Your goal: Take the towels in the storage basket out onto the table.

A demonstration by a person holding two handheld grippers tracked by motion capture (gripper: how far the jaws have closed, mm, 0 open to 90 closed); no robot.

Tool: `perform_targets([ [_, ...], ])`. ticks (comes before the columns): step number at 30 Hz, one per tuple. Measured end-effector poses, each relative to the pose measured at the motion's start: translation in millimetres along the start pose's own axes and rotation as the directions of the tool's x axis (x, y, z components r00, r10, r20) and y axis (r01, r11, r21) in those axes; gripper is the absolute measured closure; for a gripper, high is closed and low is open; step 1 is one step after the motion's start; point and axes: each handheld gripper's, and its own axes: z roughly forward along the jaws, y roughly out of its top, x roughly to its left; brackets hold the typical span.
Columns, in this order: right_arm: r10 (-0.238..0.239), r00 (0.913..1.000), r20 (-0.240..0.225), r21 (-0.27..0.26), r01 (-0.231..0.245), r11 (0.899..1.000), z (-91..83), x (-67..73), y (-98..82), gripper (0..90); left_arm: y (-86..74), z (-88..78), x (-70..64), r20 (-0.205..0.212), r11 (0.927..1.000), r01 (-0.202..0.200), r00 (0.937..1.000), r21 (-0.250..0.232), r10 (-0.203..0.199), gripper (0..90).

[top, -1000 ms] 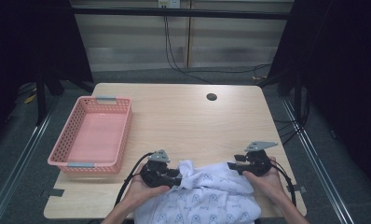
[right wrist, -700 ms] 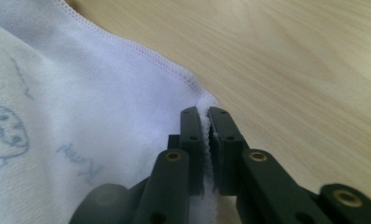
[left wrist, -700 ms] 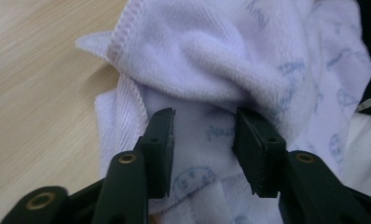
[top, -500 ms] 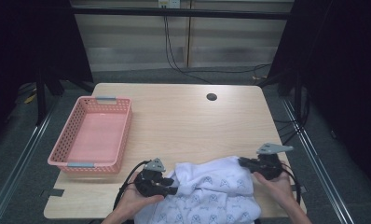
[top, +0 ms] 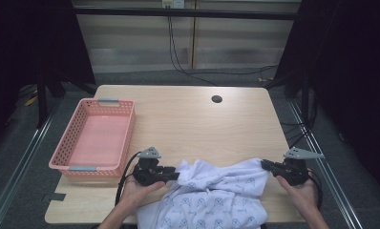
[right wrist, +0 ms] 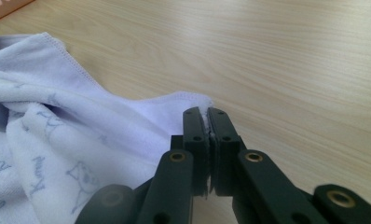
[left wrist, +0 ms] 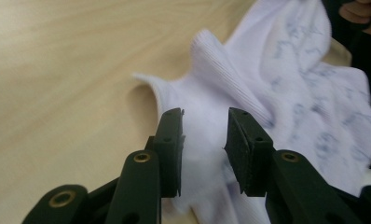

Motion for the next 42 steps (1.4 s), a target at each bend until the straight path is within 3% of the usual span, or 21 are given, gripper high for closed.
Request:
perform_targets([
  [4, -0.003, 0.9999, -0.011, 0.005, 0.003, 1.0, 3.6, 0.7, 0.3, 87.8, 17.0, 11.7, 10.6, -0.004, 0.9995, -0.02, 0.9998, -0.023, 0.02, 62.8],
  [6, 0.002, 0.9999, -0.014, 0.007, -0.002, 1.0, 4.8, 0.1, 0.1, 87.8, 20.5, 17.9, 18.1, 0.003, 0.9994, 0.014, 0.9999, -0.031, -0.014, 62.5],
  [9, 0.004, 0.9998, -0.019, 0.011, -0.004, 1.0, 7.3, -1.5, 0.1, 87.7, 19.5, 34.5, 25.7, 0.031, 0.9998, 0.005, 0.9995, 0.018, -0.005, 60.5],
  [13, 0.005, 0.9996, -0.029, 0.016, -0.005, 1.0, 9.7, -2.0, 0.5, 87.6, 14.9, 44.7, 26.8, 0.01, 0.9976, -0.001, 1.0, 0.069, 0.001, 52.0],
  [15, 0.0, 0.9994, -0.033, 0.015, 0.001, 1.0, 10.9, -1.8, 0.4, 87.6, 14.8, 45.5, 23.8, -0.017, 0.9934, -0.03, 0.9993, 0.111, 0.032, 49.1],
  [16, 0.001, 0.9994, -0.034, 0.019, 0.0, 1.0, 11.1, -1.4, 0.4, 87.6, 13.6, 46.5, 22.8, -0.011, 0.9932, -0.035, 0.9993, 0.111, 0.037, 49.2],
  [17, -0.003, 0.9994, -0.035, 0.022, 0.004, 1.0, 11.8, -1.1, 0.2, 87.6, 12.9, 46.7, 22.4, 0.012, 0.9929, -0.036, 0.9993, 0.114, 0.034, 52.7],
  [19, -0.004, 0.9992, -0.04, 0.024, 0.005, 1.0, 13.0, 0.3, 0.1, 87.6, 10.9, 47.4, 20.5, 0.023, 0.9909, -0.056, 0.9983, 0.123, 0.054, 71.9],
  [21, -0.007, 0.999, -0.043, 0.023, 0.008, 1.0, 12.7, 1.0, 0.5, 87.6, 11.2, 42.9, 20.5, 0.033, 0.9939, -0.06, 0.9978, 0.092, 0.057, 85.0],
  [25, -0.002, 0.999, -0.044, 0.008, 0.003, 1.0, 9.0, 0.1, 2.7, 87.6, 16.4, 24.0, 23.9, 0.024, 0.9992, -0.037, 0.9991, 0.017, 0.036, 86.5],
  [29, 0.009, 0.9991, -0.041, -0.037, -0.01, 0.999, 0.8, -2.9, 12.0, 87.6, 22.5, -5.1, 27.7, -0.004, 0.9964, -0.019, 0.9998, -0.083, 0.018, 87.1],
  [31, 0.012, 0.9988, -0.047, -0.065, -0.015, 0.998, -2.9, -3.6, 17.5, 87.6, 24.6, -19.9, 28.9, 0.0, 0.9908, -0.006, 1.0, -0.135, 0.006, 87.3],
  [33, 0.008, 0.9989, -0.047, -0.093, -0.013, 0.996, -7.0, -2.5, 24.7, 87.6, 29.4, -34.0, 27.6, -0.022, 0.985, -0.017, 0.9997, -0.172, 0.013, 87.4],
  [36, -0.004, 0.9983, -0.058, -0.131, -0.003, 0.991, -12.2, 0.5, 38.1, 87.7, 39.3, -54.9, 24.1, -0.038, 0.9665, -0.038, 0.9989, -0.254, 0.029, 87.5],
  [42, -0.042, 0.9968, -0.068, -0.222, 0.026, 0.975, -21.9, 7.2, 78.2, 87.7, 59.8, -86.1, 22.9, -0.065, 0.9392, -0.064, 0.9969, -0.338, 0.044, 87.5],
])
